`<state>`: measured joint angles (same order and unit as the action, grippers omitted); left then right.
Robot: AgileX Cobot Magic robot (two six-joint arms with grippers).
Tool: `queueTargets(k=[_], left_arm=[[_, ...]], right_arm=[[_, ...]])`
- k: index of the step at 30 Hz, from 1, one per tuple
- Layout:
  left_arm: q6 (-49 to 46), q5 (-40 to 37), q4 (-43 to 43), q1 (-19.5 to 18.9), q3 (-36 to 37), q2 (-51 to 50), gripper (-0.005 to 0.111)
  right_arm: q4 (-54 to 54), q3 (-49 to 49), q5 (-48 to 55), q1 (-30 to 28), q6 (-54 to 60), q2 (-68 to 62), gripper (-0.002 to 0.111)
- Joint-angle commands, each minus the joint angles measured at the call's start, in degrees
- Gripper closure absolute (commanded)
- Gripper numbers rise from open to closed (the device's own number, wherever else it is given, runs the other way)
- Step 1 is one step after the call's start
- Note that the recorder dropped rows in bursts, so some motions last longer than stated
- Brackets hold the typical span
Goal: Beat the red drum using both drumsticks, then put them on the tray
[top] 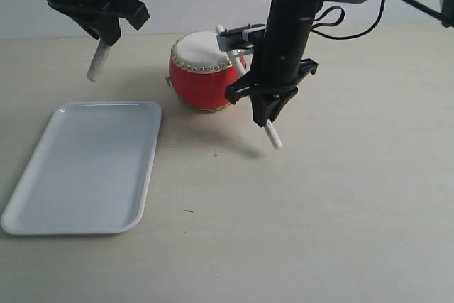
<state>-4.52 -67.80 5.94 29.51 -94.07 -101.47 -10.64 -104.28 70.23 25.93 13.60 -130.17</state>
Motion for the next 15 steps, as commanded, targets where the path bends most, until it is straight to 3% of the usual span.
queueTargets(k=[1,11,15], left_arm=[[0.52,1.72,-1.88,-0.2,0.08,-2.02,0.107],[-0.78,1.68,-2.72,-0.2,0.08,-17.99,0.107],[-2.33,-2.17,-1.88,-0.2,-1.69,-23.21,0.107]], right_arm=[[0.1,-0.06,-0.27,0.04,0.19,8.04,0.108],[0.28,-0.06,-0.27,0.04,1.52,27.56,0.108],[0.28,-0.06,-0.27,0.04,1.67,30.6,0.108]])
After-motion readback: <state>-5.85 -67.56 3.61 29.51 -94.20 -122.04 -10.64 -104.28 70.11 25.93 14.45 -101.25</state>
